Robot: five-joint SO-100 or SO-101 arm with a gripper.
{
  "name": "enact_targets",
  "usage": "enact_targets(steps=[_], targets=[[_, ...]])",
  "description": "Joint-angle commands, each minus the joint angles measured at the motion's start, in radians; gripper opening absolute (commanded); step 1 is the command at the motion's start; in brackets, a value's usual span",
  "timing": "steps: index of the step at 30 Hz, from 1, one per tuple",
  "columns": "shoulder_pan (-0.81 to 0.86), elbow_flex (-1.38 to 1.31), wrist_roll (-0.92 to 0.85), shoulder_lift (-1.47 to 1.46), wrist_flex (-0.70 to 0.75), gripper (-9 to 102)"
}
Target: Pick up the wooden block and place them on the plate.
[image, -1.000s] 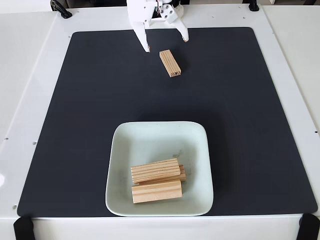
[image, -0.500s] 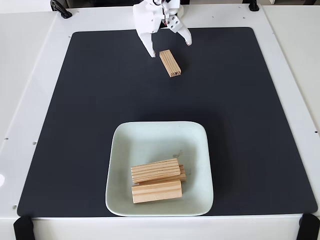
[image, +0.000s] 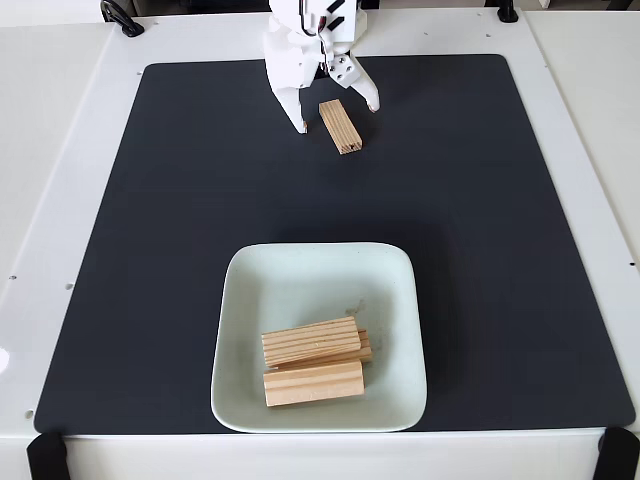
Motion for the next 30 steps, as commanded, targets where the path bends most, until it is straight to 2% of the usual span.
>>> enact_targets(steps=[1, 11, 18, 28, 30], targets=[[-0.021, -0.011, 0.008, -0.012, -0.008, 43], [-0.060, -0.025, 0.009, -0.034, -0.008, 43], [-0.137, -0.041, 0.098, -0.035, -0.008, 43], [-0.140, -0.048, 0.089, -0.035, -0.008, 43], [-0.140, -0.048, 0.089, -0.035, -0.008, 40]])
